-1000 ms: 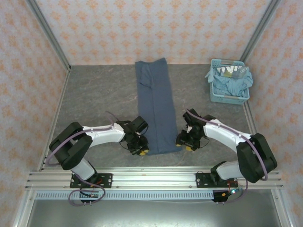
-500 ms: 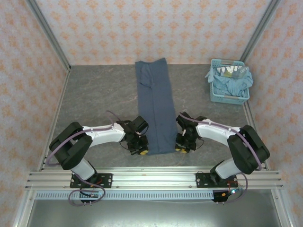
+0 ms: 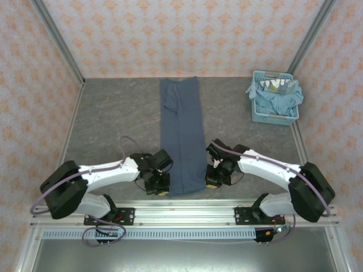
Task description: Fold and stack the t-shirts
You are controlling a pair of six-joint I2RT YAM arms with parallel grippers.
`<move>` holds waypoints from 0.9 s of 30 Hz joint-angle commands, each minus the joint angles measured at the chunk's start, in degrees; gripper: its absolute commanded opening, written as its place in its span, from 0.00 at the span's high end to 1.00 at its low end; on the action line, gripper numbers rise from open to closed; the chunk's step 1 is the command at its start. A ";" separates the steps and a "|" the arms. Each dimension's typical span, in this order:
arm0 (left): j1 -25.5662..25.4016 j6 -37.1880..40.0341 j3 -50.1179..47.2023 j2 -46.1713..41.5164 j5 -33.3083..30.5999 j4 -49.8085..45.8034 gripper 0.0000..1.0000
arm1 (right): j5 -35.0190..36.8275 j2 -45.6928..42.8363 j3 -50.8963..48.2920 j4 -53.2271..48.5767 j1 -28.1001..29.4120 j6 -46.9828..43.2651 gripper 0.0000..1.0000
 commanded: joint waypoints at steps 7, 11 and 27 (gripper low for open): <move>0.57 -4.82 5.83 -12.80 -9.67 -8.87 1.00 | 6.01 -5.47 8.97 -9.32 0.23 6.02 1.00; 4.17 -3.94 10.26 -11.76 -11.06 -9.31 1.00 | 9.81 -3.66 14.84 -10.12 -0.80 5.67 1.00; 21.90 6.15 29.83 6.13 -11.23 -7.76 1.00 | 18.37 19.32 44.72 -10.59 -10.40 -6.80 1.00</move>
